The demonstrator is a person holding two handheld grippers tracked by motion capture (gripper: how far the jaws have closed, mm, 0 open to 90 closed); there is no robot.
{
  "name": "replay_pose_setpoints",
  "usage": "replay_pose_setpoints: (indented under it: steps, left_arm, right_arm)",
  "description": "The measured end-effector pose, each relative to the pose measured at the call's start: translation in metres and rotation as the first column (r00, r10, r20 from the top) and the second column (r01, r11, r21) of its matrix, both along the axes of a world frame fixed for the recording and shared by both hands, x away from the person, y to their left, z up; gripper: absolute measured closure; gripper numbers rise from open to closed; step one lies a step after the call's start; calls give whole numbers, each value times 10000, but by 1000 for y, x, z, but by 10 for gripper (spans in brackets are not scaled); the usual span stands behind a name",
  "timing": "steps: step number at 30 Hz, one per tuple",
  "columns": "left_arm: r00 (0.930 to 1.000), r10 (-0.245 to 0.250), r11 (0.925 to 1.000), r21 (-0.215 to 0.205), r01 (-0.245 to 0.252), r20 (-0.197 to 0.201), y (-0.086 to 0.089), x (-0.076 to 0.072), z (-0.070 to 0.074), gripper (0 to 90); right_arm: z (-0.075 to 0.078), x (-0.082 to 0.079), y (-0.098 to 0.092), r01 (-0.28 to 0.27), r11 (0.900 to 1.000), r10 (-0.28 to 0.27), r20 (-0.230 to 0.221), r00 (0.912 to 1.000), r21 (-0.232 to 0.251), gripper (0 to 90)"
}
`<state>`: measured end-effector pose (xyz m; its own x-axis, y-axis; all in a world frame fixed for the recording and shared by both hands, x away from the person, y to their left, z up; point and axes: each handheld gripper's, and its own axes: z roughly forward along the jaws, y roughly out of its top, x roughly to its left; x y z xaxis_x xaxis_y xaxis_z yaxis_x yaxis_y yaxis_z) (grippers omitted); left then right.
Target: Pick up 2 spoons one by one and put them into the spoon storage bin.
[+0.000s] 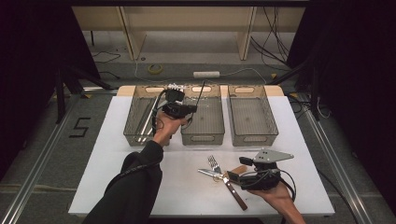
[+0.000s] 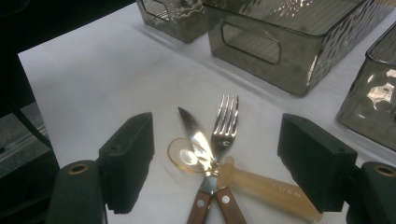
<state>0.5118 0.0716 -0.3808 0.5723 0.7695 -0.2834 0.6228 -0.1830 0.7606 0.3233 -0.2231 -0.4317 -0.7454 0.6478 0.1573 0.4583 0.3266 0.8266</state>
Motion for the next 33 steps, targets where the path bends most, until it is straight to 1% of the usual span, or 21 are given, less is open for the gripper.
replay_pose_setpoints:
  steps: [1, 5, 7, 9, 11, 14, 15, 16, 17, 18, 19, 20, 21, 23, 25, 27, 29, 30, 33]
  left_arm:
    - [10000, -21, 10000, 56, 21, 0, 0, 0, -1, 890]
    - [9998, 151, 9999, 10, -151, -107, -2, 3, -6, 888]
    - [9998, 138, 9999, 59, -138, -125, -3, 4, -8, 888]
    - [9997, 207, 9998, 24, -207, -157, -4, 5, -9, 886]
    - [9995, 268, 9996, -20, -269, -137, -5, 5, -11, 883]
    - [9997, 219, 9997, 108, -218, -110, -5, 6, -13, 878]
    - [9996, 275, 9996, 63, -275, -98, -5, 7, -13, 869]
    - [9990, 428, 9991, -18, -428, -104, -5, 7, -14, 839]
    - [9988, 475, 9988, -93, -476, -89, -4, 7, -15, 792]
    - [9988, 468, 9988, -133, -470, -124, -3, 7, -15, 772]
    - [9990, 425, 9990, -101, -426, -126, -4, 7, -15, 751]
    - [9993, 334, 9994, 76, -333, -149, -4, 7, -14, 720]
    - [9994, 310, 9994, 165, -307, -158, -3, 6, -13, 679]
    - [9994, 311, 9995, 107, -310, -145, -1, 4, -12, 628]
    - [9995, 178, 9998, 89, -176, -246, 3, 2, -9, 569]
    - [9997, 48, 9999, 93, -46, -229, 7, -3, -6, 514]
    - [9999, -37, 9997, 234, 41, -167, 11, -8, -3, 476]
    - [9999, -61, 9997, 216, 64, -161, 13, -11, -2, 446]
    - [9994, -342, 9991, 242, 342, -9, 20, -22, 2, 400]
  right_arm:
    - [0, 0, 0, -9, 10000, 9, 20, 10000, 6, 282]
    - [0, 0, 0, -8, 10000, 8, 11, 10000, 0, 282]
    - [0, 0, 0, -28, 10000, 28, 41, 10000, 11, 282]
    - [0, 0, 0, -35, 10000, 35, 38, 10000, 20, 282]
    - [0, 0, 0, -25, 10000, 25, 17, 10000, 4, 282]
    - [0, 0, 0, -37, 10000, 37, 42, 10000, 21, 282]
    - [0, 0, 0, -33, 10000, 33, 41, 10000, 28, 282]
    - [0, 0, 0, -40, 10000, 40, 43, 10000, 22, 282]
    - [0, 0, 0, -19, 10000, 19, 7, 10000, 1, 282]
    - [0, 0, 0, -26, 10000, 26, 13, 10000, 6, 282]
    - [0, 0, 0, -39, 10000, 39, 24, 10000, 10, 282]
    - [0, 0, 0, -37, 10000, 37, 22, 10000, 12, 282]
    - [0, 0, 0, -43, 10000, 42, 34, 10000, 32, 282]
    - [0, 0, 0, -3, 10000, 2, 13, 10000, 32, 282]
    - [0, 0, -1, 4, 10000, -4, 7, 10000, 31, 282]
    - [0, 0, -1, -20, 10000, 20, 31, 10000, 26, 282]
    - [0, 0, 0, -51, 10000, 51, -19, 10000, -12, 282]
    - [0, 0, 0, -81, 10000, 81, -17, 10000, -44, 282]
    - [0, 0, 0, -115, 9999, 115, -34, 9999, -81, 282]
